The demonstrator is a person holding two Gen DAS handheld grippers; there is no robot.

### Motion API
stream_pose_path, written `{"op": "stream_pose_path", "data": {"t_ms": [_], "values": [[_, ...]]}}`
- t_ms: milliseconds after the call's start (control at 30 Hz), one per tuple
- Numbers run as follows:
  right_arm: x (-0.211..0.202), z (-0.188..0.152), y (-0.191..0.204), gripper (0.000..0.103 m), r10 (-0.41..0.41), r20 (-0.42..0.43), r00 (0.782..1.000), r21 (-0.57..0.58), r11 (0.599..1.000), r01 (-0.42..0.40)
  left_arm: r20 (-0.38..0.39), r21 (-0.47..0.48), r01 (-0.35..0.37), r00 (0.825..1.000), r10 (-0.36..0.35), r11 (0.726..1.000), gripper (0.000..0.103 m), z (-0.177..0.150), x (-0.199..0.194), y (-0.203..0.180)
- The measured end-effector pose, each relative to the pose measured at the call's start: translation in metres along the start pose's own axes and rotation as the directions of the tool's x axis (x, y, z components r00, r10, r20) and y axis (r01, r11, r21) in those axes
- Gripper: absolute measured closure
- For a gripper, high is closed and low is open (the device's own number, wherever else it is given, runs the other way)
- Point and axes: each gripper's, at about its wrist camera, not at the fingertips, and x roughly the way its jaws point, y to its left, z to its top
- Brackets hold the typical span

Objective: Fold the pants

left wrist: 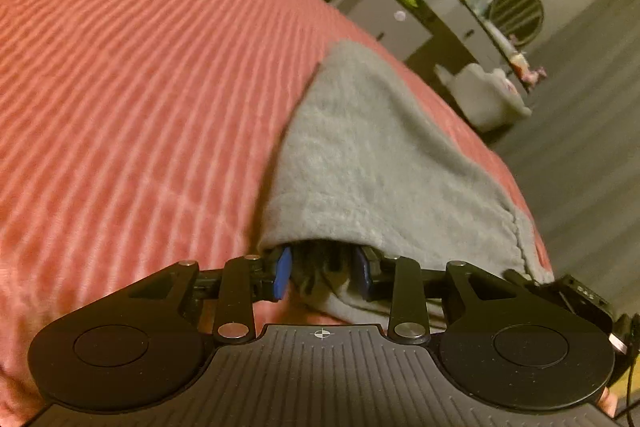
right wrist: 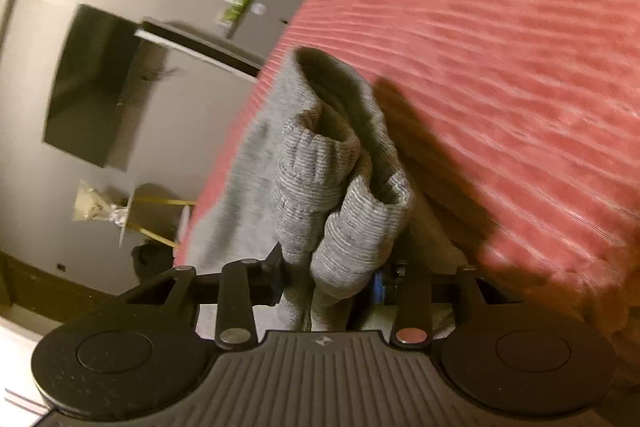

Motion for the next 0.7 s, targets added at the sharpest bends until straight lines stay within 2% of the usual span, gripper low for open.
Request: {"op": "stream_pose_path", "data": {"t_ms": [67,133,167,200,267,333,400,467,533,600,667,700], "values": [[-0.01,0.001,0.003,0.059,-0.025,0.041,0.999,-0.014,1.0,0.026,0.005,-0.007,-0.022,1.0,0.022,1.0,0.067,-0.001,-0.011,0.001],[-0.017,0.003,0.011,0.057,-0.055,0.05,0.997,-0.069,0.996,0.058,0.032,0.001,-0.048,0.998,0.048,0.999,0.061,-0.003,-0.025,-0.002],[-0.019,0.003,0.014,0.053,-0.069,0.059,0.996,-0.093,0.993,0.074,0.065,0.019,-0.063,0.996,0.061,0.998,0.051,-0.004,-0.036,-0.004],[-0.025,0.004,0.019,0.043,-0.106,0.084,0.991,-0.125,0.985,0.116,0.112,0.041,-0.081,0.991,0.076,0.996,0.038,-0.006,-0.048,-0.007],[-0.036,0.005,0.03,0.036,-0.17,0.161,0.972,-0.184,0.963,0.199,0.186,0.111,-0.137,0.976,0.115,0.984,0.026,-0.003,-0.059,-0.019],[-0.041,0.008,0.039,0.033,-0.146,0.215,0.966,-0.252,0.947,0.199,0.191,0.23,-0.154,0.975,0.11,0.961,0.018,0.005,-0.055,-0.032],[-0.028,0.012,0.047,0.014,-0.098,0.159,0.982,-0.303,0.942,0.143,0.125,0.314,-0.135,0.987,0.1,0.94,0.012,0.016,-0.038,-0.045],[-0.008,0.02,0.048,0.013,-0.095,0.1,0.99,-0.324,0.938,0.122,0.053,0.338,-0.097,0.995,0.084,0.936,0.011,0.029,-0.013,-0.049],[0.015,0.027,0.044,0.009,-0.152,0.051,0.987,-0.341,0.926,0.161,-0.04,0.292,-0.061,0.996,0.075,0.954,0.011,0.043,0.012,-0.045],[0.033,0.032,0.04,0.004,-0.206,0.009,0.979,-0.405,0.894,0.192,-0.16,0.207,0.028,0.987,0.006,0.978,0.011,0.059,0.038,-0.03],[0.054,0.042,0.029,0.004,-0.204,-0.146,0.968,-0.391,0.911,0.133,-0.25,0.15,0.076,0.968,-0.037,0.986,0.012,0.07,0.062,-0.016],[0.057,0.047,0.024,0.004,-0.182,-0.175,0.968,-0.375,0.921,0.105,-0.288,0.134,0.089,0.957,-0.047,0.987,0.013,0.074,0.073,-0.01]]}}
